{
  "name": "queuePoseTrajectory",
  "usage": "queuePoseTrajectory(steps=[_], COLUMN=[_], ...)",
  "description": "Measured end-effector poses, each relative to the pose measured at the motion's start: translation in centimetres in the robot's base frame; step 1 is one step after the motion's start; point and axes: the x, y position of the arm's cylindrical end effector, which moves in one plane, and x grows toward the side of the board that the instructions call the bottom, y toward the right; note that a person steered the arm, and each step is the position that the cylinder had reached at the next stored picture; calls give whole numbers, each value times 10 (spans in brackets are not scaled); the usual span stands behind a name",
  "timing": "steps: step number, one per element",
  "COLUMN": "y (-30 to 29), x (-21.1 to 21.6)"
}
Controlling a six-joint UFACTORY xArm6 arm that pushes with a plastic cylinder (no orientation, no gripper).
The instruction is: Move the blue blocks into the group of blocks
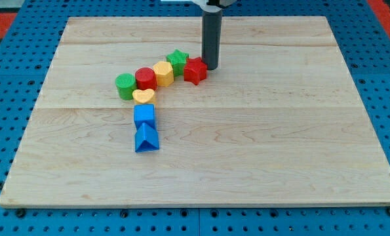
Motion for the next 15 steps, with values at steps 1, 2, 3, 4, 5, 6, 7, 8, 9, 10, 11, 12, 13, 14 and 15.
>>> queuePoseTrajectory(steps=[1, 2, 3, 4, 5, 6, 7, 8, 9, 10, 11, 12, 13, 14, 15], y=[-2, 5, 35, 11, -85, -114, -122, -139, -139, -126, -125, -106, -103, -103, -102], x=[10, 12, 72, 206, 252, 215, 175, 139, 133, 141, 120, 134, 158, 145, 127])
